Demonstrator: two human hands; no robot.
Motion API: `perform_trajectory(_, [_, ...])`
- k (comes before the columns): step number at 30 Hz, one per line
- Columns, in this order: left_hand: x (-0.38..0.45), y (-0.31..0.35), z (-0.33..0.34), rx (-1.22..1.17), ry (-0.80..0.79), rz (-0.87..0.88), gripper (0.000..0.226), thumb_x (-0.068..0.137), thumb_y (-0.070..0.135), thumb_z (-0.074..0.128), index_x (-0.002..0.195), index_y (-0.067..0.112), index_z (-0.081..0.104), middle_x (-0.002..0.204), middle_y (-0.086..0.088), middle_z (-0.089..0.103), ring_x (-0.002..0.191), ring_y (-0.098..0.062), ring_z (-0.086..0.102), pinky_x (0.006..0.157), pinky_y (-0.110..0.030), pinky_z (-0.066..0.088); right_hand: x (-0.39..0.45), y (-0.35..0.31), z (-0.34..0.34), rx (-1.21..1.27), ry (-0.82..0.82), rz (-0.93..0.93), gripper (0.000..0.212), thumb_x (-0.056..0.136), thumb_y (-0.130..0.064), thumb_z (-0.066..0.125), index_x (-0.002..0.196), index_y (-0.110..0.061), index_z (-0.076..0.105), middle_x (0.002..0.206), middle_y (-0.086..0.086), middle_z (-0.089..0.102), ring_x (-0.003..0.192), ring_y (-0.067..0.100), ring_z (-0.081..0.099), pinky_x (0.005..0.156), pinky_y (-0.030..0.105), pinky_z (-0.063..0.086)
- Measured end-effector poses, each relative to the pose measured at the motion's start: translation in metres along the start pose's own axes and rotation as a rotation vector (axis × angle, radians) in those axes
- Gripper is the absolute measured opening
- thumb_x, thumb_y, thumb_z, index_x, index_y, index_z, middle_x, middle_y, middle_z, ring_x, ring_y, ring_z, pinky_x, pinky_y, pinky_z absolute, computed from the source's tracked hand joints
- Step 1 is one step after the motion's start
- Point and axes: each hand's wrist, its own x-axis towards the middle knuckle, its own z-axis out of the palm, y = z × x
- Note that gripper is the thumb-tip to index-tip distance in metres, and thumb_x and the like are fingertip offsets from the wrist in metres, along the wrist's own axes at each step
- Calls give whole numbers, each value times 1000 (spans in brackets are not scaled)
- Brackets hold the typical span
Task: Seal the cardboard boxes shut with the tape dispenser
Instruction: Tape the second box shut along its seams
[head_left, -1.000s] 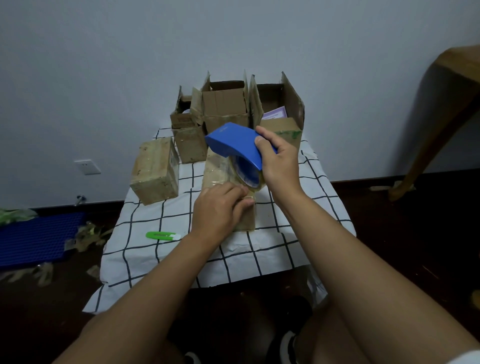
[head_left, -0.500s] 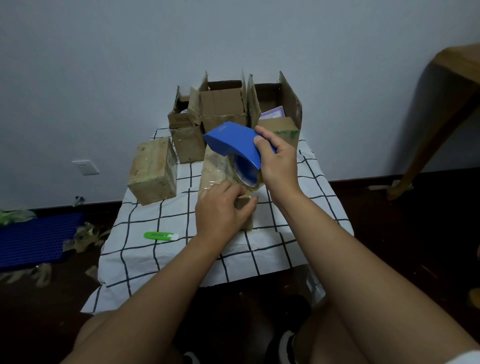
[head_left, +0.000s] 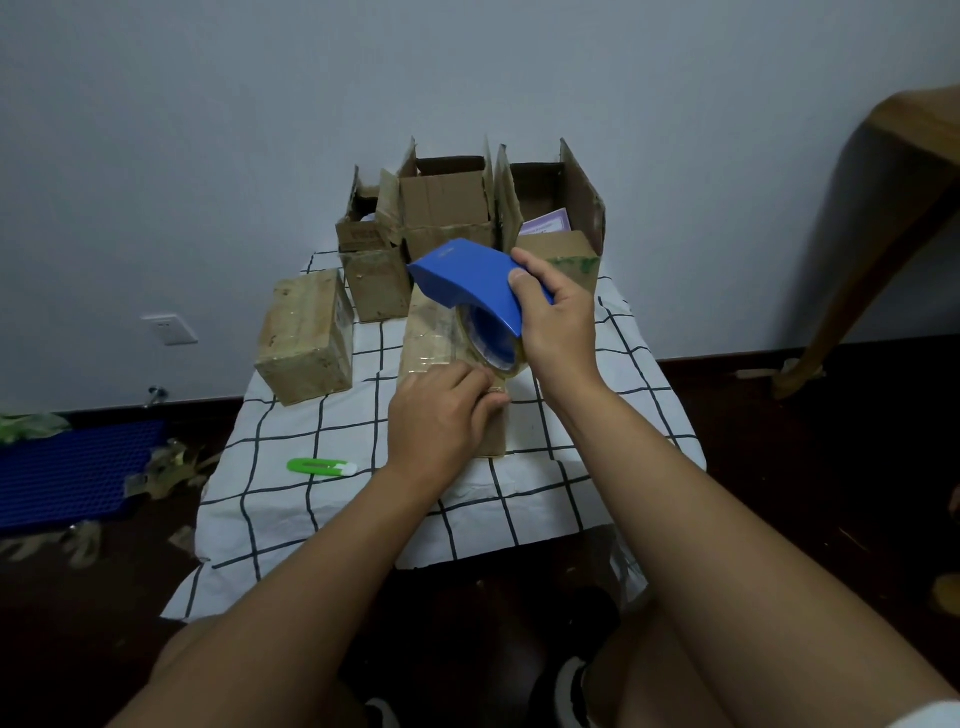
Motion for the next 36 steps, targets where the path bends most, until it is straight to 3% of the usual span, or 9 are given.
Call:
perform_trajectory(7, [-3, -7, -17, -127, -90, -16, 32, 93, 43, 57, 109, 19, 70, 109, 6, 70, 102, -13, 62, 89, -27, 41, 1, -2, -1, 18, 16, 18, 27, 98, -22, 60, 123, -22, 70, 107, -21, 64, 103, -1, 61, 91, 24, 53])
perform_trajectory(11, [-7, -38, -31, -231, -57, -248, 24, 96, 30, 60, 111, 17, 74, 119, 2, 69, 113, -16, 60, 96, -36, 46, 0, 0, 1, 0, 6, 4, 26, 98, -24, 59, 123, -24, 70, 114, -13, 65, 104, 3, 61, 86, 22, 54])
perform_trajectory(13, [-10, -47, -34, -315, -100, -292, 20, 93, 26, 65, 107, 17, 75, 117, 2, 69, 114, -16, 59, 97, -31, 44, 1, 0, 1, 1, 16, 13, 26, 98, -24, 60, 122, -25, 70, 113, -13, 65, 101, 1, 62, 82, 19, 54])
perform_trajectory(17, [-9, -52, -33, -417, -131, -333, 22, 86, 30, 73, 104, 18, 76, 112, 8, 68, 111, -11, 54, 92, -4, 30, 2, 1, 3, 1, 26, 20, 26, 98, -24, 60, 122, -25, 70, 109, -19, 64, 96, -6, 62, 78, 16, 54])
perform_trajectory(19, [-10, -53, -29, -423, -121, -338, 27, 82, 34, 76, 103, 18, 75, 110, 9, 67, 109, -11, 53, 88, -1, 27, 1, 1, 3, -5, 29, 16, 26, 98, -25, 60, 122, -25, 70, 108, -20, 64, 93, -11, 61, 74, 13, 53])
perform_trajectory(26, [-12, -55, -14, -358, -85, -271, 32, 81, 44, 72, 97, 16, 72, 104, 5, 65, 104, -14, 47, 82, -9, 30, 1, 2, 5, 8, 37, 21, 23, 98, -25, 61, 118, -28, 70, 112, -13, 65, 97, -3, 62, 75, 14, 53])
perform_trajectory(30, [-17, -60, -12, -382, -86, -246, 45, 80, 57, 66, 101, 18, 70, 106, 8, 60, 105, -9, 42, 82, -15, 33, 1, 2, 4, 7, 36, 19, 24, 98, -24, 60, 120, -26, 70, 110, -16, 65, 92, -10, 61, 72, 11, 52])
perform_trajectory(34, [-17, -57, -8, -327, -75, -233, 39, 82, 50, 67, 102, 17, 68, 105, 5, 60, 105, -11, 41, 80, -24, 37, 0, 2, 4, 5, 45, 7, 26, 98, -23, 60, 122, -24, 70, 113, -12, 66, 98, -4, 62, 80, 15, 54])
perform_trajectory(36, [-18, -57, -8, -345, -81, -243, 38, 83, 48, 69, 105, 17, 68, 108, 6, 59, 107, -11, 41, 82, -22, 37, -1, 1, 4, -6, 41, 6, 27, 98, -24, 60, 124, -23, 69, 116, -9, 66, 101, 1, 62, 82, 17, 55])
